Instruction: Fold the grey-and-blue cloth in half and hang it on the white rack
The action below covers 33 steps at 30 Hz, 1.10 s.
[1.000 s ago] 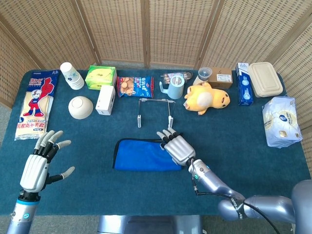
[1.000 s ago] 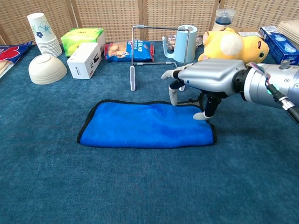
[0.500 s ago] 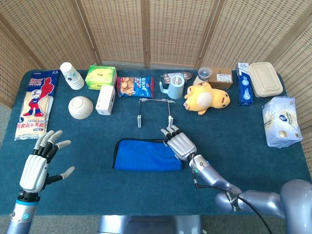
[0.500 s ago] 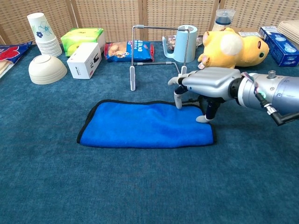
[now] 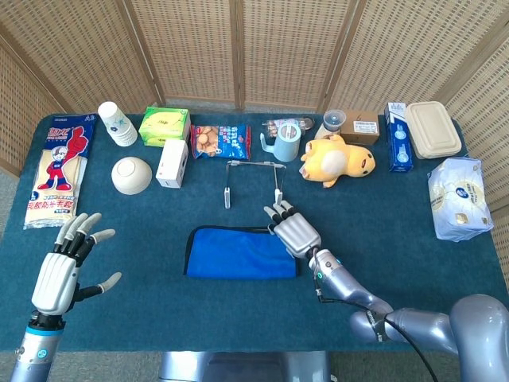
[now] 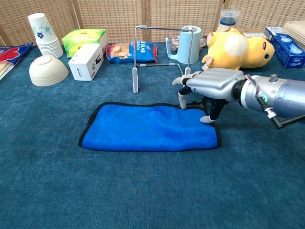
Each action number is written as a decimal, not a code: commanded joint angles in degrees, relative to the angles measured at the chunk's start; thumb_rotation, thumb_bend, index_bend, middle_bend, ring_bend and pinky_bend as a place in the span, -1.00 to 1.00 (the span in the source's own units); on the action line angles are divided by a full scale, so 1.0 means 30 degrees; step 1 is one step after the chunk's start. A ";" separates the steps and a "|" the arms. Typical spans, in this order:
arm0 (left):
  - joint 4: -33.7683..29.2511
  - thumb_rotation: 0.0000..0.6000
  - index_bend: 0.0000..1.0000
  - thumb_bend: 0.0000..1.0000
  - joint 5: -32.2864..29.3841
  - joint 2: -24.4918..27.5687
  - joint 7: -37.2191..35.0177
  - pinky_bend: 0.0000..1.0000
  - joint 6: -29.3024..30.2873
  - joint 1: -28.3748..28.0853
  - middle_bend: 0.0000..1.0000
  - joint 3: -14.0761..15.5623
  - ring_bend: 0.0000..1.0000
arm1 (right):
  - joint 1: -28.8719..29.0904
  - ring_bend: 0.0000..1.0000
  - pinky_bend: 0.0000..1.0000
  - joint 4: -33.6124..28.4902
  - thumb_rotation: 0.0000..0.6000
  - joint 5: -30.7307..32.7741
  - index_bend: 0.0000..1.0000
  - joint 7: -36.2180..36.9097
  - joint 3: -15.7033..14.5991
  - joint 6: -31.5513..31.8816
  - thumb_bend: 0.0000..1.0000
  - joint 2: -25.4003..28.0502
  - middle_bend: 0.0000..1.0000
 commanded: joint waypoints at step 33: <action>0.0222 1.00 -0.50 -0.48 -0.0079 0.0004 -0.0305 -1.00 0.0007 0.0134 -0.81 0.0018 -1.00 | -0.0514 -1.00 -1.00 0.1564 1.00 -0.0909 -0.41 0.0058 0.0373 0.0569 -0.46 -0.1032 -0.92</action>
